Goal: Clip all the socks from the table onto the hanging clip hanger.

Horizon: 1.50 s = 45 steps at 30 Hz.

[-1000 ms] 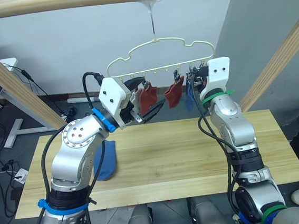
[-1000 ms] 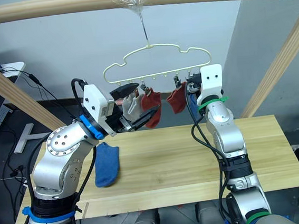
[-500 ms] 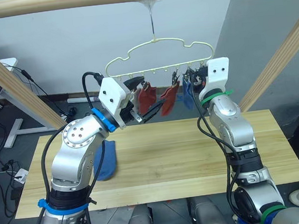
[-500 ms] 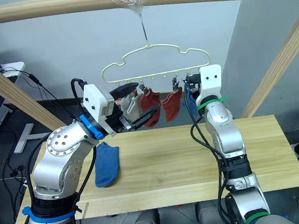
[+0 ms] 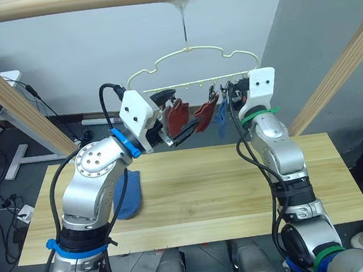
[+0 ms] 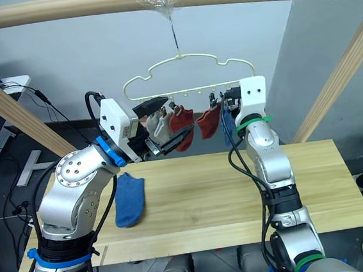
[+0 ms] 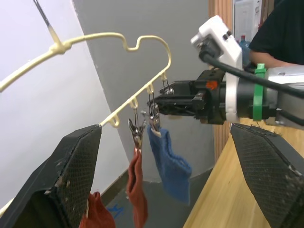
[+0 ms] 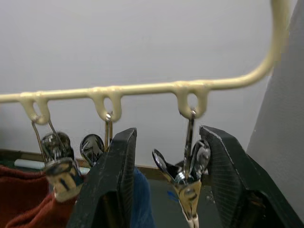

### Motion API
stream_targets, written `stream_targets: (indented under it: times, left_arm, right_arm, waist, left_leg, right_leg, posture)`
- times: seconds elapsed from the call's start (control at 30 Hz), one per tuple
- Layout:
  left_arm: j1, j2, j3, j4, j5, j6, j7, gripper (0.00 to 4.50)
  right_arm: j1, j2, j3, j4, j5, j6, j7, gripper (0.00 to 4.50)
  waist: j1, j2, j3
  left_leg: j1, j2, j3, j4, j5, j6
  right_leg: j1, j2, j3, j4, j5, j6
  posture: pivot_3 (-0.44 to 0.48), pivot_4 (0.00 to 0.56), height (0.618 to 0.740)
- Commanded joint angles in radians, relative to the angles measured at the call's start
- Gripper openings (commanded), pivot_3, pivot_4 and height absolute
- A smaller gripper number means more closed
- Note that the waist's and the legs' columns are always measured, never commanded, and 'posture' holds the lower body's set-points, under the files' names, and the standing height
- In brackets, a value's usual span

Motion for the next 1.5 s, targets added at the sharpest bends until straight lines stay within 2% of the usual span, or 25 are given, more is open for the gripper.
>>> stream_targets:
  times: [0.03,0.4,0.5,0.57,0.7,0.9,1.07,1.2,1.33,1.4,1.5]
  left_arm:
    - [-0.014,-0.007,-0.002,-0.04,-0.02,-0.001,0.007,4.5]
    - [-0.017,-0.016,0.002,-0.048,-0.04,0.016,0.011,4.5]
    - [-0.017,-0.017,0.0,-0.048,-0.043,0.017,0.01,4.5]
    - [-0.014,-0.018,-0.002,-0.053,-0.046,0.018,0.011,4.5]
    - [-0.011,-0.019,-0.004,-0.056,-0.05,0.02,0.012,4.5]
    - [0.013,-0.027,-0.011,-0.073,-0.053,0.03,0.018,4.5]
    - [0.062,-0.057,0.0,-0.087,-0.083,0.089,0.066,4.5]
    - [0.226,-0.045,0.027,-0.055,-0.064,0.096,0.092,4.5]
    - [0.417,-0.011,0.079,0.074,0.027,0.071,0.165,4.5]
    - [0.443,-0.001,0.095,0.131,0.076,0.049,0.21,4.5]
    - [0.442,-0.013,0.158,0.244,0.082,0.038,0.257,4.5]
  right_arm:
    - [-0.025,0.004,-0.01,-0.007,-0.006,-0.034,-0.004,2.16]
    - [-0.035,-0.006,-0.015,0.015,-0.004,-0.048,0.005,2.16]
    - [-0.032,-0.012,-0.015,0.014,-0.006,-0.046,0.007,1.58]
    - [-0.026,-0.018,-0.014,0.008,-0.006,-0.045,0.01,0.9]
    - [-0.022,-0.03,-0.015,0.004,-0.009,-0.043,0.015,0.01]
    - [-0.009,-0.066,-0.018,-0.022,-0.003,-0.015,0.044,0.01]
    - [-0.007,-0.098,-0.035,-0.062,0.031,0.082,0.083,0.01]
    - [-0.014,-0.14,-0.043,-0.108,0.068,0.192,0.135,0.01]
    - [-0.016,-0.15,-0.058,-0.148,0.111,0.281,0.16,0.01]
    - [-0.013,-0.152,-0.061,-0.163,0.118,0.308,0.165,0.01]
    - [-0.014,-0.165,-0.062,-0.17,0.119,0.321,0.174,0.01]
  waist:
    - [0.0,0.0,0.0]
    - [0.0,0.0,0.0]
    - [0.0,0.0,0.0]
    - [0.0,0.0,0.0]
    - [0.0,0.0,0.0]
    - [0.001,0.0,0.0]
    - [0.001,0.0,0.0]
    - [-0.002,0.0,0.0]
    - [-0.001,0.0,0.0]
    - [0.001,0.0,0.0]
    - [0.011,0.0,0.0]
  left_leg:
    - [0.0,0.0,0.0,0.0,0.0,0.0]
    - [0.0,0.0,0.0,0.0,0.0,0.0]
    - [0.0,0.0,0.0,0.0,0.0,0.0]
    - [0.0,0.0,0.0,0.0,0.0,0.0]
    - [0.0,0.0,0.0,0.0,0.0,0.0]
    - [0.0,0.0,0.0,0.0,0.0,0.0]
    - [0.0,0.0,0.0,0.0,0.0,0.0]
    - [0.001,0.0,0.0,0.0,0.0,0.0]
    - [0.002,0.0,0.0,0.0,0.0,0.0]
    - [0.003,0.0,-0.001,0.0,0.0,0.0]
    - [0.002,0.0,-0.002,0.001,0.0,0.001]
  right_leg:
    - [0.0,0.0,0.0,0.0,0.0,0.0]
    - [0.0,0.0,0.0,0.0,0.0,0.0]
    - [0.0,0.0,0.0,0.0,0.0,0.0]
    - [0.0,0.0,0.0,0.0,0.0,0.0]
    - [0.0,0.0,0.0,0.0,0.0,0.0]
    - [0.0,0.0,0.0,0.0,0.0,0.0]
    - [0.0,0.0,0.0,0.0,0.0,0.0]
    - [0.002,0.0,0.0,0.0,0.0,0.0]
    - [0.003,0.0,0.0,0.0,-0.001,-0.001]
    - [0.003,0.0,0.0,0.0,-0.001,-0.001]
    - [0.004,0.0,-0.001,0.0,-0.002,0.0]
  posture:
    - [0.121,0.237,0.74]
    - [0.128,0.234,0.74]
    - [0.128,0.234,0.74]
    - [0.125,0.23,0.74]
    - [0.125,0.23,0.74]
    - [0.117,0.218,0.74]
    - [0.112,0.218,0.74]
    - [0.107,0.222,0.74]
    - [0.101,0.227,0.74]
    - [0.101,0.227,0.74]
    - [0.1,0.23,0.74]
